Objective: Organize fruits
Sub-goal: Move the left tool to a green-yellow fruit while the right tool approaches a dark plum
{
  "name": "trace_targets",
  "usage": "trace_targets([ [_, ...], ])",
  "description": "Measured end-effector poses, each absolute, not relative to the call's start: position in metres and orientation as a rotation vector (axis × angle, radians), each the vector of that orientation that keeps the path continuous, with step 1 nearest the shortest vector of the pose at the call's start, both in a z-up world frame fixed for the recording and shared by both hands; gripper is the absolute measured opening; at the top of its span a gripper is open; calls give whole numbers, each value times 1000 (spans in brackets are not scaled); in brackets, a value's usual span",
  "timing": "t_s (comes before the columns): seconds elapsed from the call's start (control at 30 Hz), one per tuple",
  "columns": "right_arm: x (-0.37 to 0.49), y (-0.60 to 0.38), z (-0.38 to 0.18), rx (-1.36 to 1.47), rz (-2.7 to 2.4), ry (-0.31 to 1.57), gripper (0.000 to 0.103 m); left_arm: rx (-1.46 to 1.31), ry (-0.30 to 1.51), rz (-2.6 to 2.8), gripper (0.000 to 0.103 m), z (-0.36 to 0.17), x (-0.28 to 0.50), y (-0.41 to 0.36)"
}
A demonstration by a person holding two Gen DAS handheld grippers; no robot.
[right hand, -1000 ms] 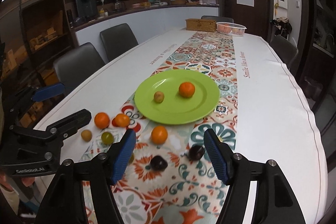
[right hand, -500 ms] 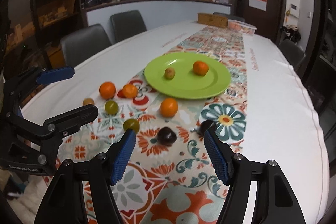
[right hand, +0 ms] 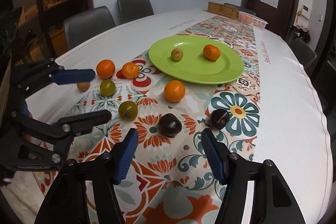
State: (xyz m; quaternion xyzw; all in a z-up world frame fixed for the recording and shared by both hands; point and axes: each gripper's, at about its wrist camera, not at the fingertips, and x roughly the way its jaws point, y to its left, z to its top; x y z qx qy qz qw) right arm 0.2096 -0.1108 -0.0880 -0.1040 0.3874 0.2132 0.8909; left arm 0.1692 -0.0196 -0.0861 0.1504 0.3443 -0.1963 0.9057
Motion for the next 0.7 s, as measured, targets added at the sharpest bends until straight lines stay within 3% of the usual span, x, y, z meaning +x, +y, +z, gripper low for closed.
trace_targets([
  [0.17, 221, -110, -95, -212, 453, 839, 52, 309, 753, -425, 53, -93, 180, -21],
  [0.23, 226, -109, -98, -211, 459, 851, 51, 311, 768, -441, 47, -95, 184, -22],
  [0.7, 238, -106, -107, -198, 477, 882, 39, 269, 859, -479, 33, -107, 202, -24],
])
